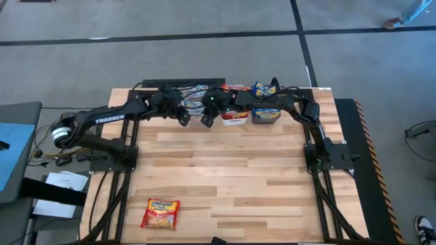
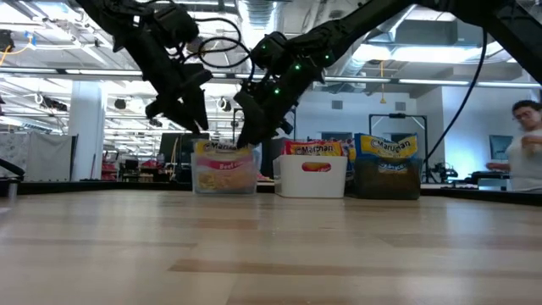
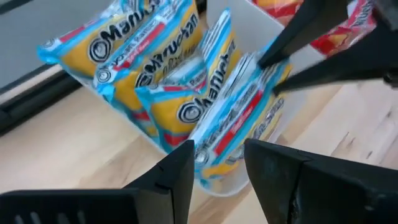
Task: Sort Maruchan noodles
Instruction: Put the light blue noodle pack into the transparent bin, then put the red noodle pack into the white bin
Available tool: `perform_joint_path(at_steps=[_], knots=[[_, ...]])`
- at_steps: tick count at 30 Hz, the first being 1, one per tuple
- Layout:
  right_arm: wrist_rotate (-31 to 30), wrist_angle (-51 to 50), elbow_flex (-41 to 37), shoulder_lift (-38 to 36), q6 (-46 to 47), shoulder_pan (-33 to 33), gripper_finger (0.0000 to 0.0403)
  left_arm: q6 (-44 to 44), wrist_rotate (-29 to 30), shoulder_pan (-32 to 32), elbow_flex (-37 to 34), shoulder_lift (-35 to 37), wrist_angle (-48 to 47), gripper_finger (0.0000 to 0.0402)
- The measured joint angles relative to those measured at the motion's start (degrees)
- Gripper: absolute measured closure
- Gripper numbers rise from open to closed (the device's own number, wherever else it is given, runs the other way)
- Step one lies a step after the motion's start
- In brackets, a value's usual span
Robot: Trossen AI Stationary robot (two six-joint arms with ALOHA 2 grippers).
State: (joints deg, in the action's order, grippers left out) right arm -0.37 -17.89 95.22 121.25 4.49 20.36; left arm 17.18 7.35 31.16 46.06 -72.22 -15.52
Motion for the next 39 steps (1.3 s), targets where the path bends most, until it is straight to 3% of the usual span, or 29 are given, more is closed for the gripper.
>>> perform_joint_path(at_steps=[12,15,19,30,35,39], knots=[[0.4,0.0,0.0,-2.0,0.6,-0.4,0.0266,-1.4,-2.7,-0.7,0.0,5.8,-10.8,0.0274],[2.7,-5.9,1.9,-2.0,2.0,-0.5,0.0266,-0.1,-3.0,-2.2,0.0,7.3,-14.1,0.0274],[6.4,-13.6,5.2,-2.2,2.1,-0.9,0.0266,1.0,-3.1,-5.8,0.0,9.9,-17.1,0.0274],[6.5,-26.2,11.3,-2.2,2.3,-7.3,0.0266,5.6,-3.4,-18.2,0.0,14.7,-20.2,0.0274],[6.5,-30.3,11.3,-3.0,3.4,-12.3,0.0266,4.1,-10.5,-23.6,0.0,14.7,-24.1,0.0274],[6.5,-32.3,11.3,-3.5,6.0,-16.2,0.0266,6.1,-11.4,-27.1,0.0,14.7,-26.1,0.0274]])
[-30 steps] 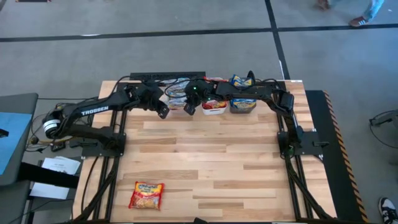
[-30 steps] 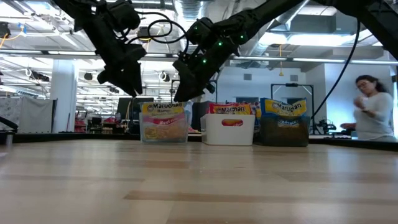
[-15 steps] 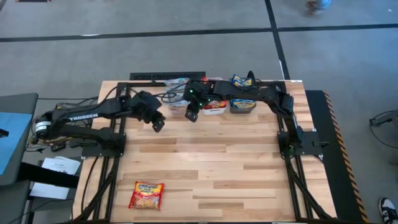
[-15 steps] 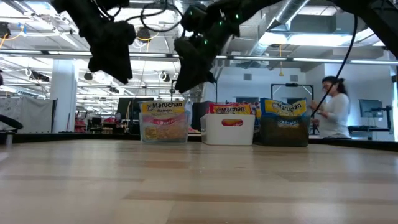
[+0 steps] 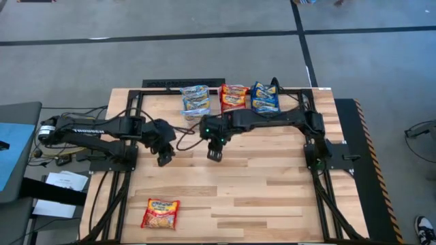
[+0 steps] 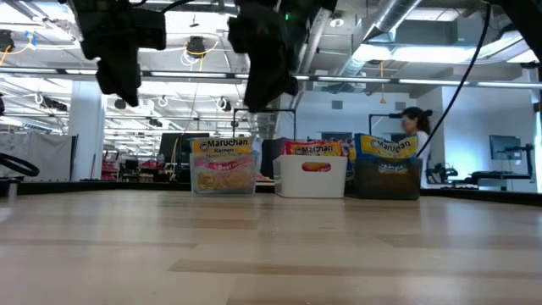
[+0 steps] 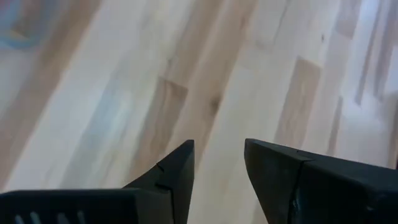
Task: Sort Maruchan noodles
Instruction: Put the red noodle pack into the white bin
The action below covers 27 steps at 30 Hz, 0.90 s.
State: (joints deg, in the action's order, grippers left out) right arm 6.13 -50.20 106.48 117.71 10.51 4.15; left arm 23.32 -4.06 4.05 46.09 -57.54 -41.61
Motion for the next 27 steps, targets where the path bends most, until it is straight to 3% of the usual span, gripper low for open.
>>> perform_joint_path(at_steps=[10,19,27], knots=[[-0.1,-4.0,0.1,-1.6,6.6,-8.4,0.0266,4.7,-6.6,-8.2,0.0,0.0,-4.6,0.0274],[-0.1,-3.0,0.1,-1.6,15.6,-15.4,0.0266,16.3,-14.1,-15.1,0.0,0.0,-3.9,0.0274],[-0.1,0.4,0.1,-1.6,20.8,-20.4,0.0266,24.4,-10.5,-26.0,0.0,0.0,-3.9,0.0274]])
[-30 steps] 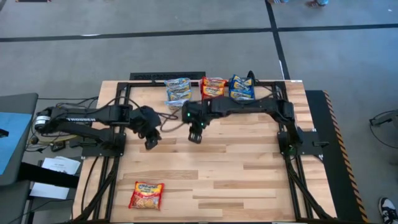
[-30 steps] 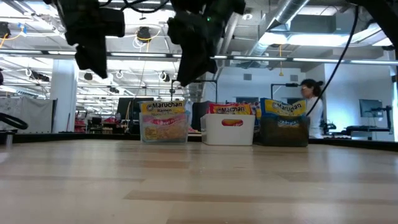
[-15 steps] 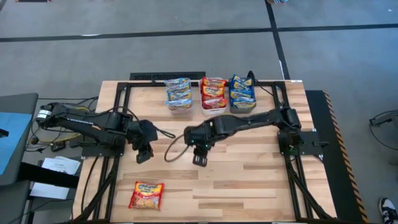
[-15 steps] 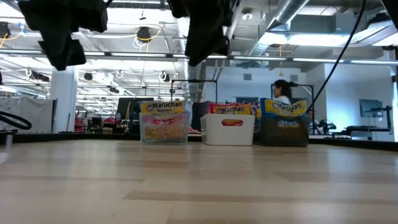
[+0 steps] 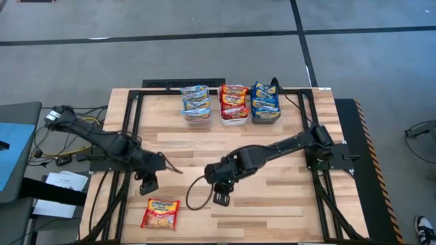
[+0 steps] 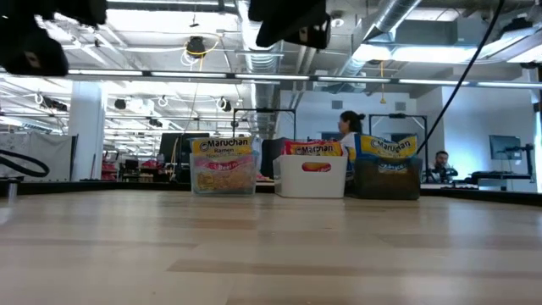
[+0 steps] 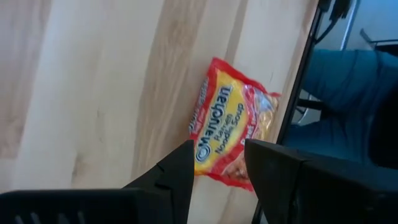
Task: Sort Maruchan noodles
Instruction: Put the red noodle pack into the white bin
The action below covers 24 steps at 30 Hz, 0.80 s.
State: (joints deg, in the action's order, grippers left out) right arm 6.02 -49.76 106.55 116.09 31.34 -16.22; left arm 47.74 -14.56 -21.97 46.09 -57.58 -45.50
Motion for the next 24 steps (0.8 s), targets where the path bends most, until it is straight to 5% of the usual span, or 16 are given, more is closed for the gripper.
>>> perform_joint_path(at_steps=[11,16,24], knots=[[-0.1,0.2,0.0,0.0,4.4,-3.5,0.0266,11.7,8.1,-14.3,0.0,-0.4,8.5,0.0274],[-0.1,1.5,0.0,0.3,5.5,-3.7,0.0266,10.3,13.7,-16.2,0.0,-1.2,11.1,0.0274],[-0.9,1.8,0.0,0.5,5.7,-4.1,0.0258,5.1,11.6,-16.2,0.0,-5.0,11.9,0.0248]])
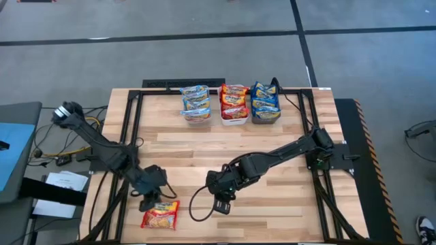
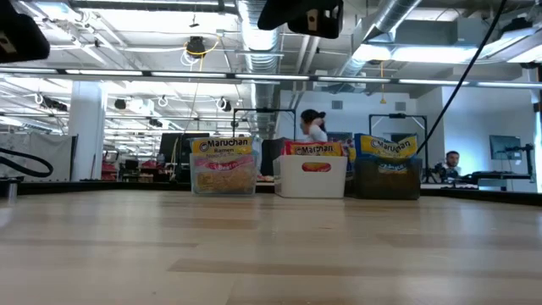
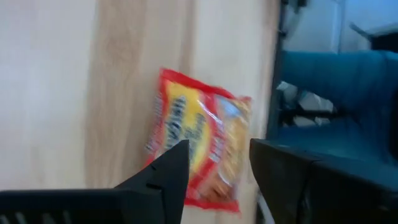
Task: Sort Maruchan noodles
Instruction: Put the red noodle pack into the white bin
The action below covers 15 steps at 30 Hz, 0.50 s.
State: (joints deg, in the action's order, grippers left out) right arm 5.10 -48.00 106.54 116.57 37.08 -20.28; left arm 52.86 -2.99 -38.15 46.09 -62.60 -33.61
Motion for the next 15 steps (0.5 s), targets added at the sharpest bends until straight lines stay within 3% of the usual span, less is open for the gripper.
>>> perform_joint_path(at_steps=[3,15], knots=[[-1.1,0.2,0.0,0.0,0.0,-0.2,0.025,1.4,3.3,0.1,0.0,-2.6,0.7,0.0235],[-2.2,0.3,0.0,0.0,0.0,-0.3,0.0231,2.3,2.3,-5.4,0.0,-13.4,9.7,0.0231]])
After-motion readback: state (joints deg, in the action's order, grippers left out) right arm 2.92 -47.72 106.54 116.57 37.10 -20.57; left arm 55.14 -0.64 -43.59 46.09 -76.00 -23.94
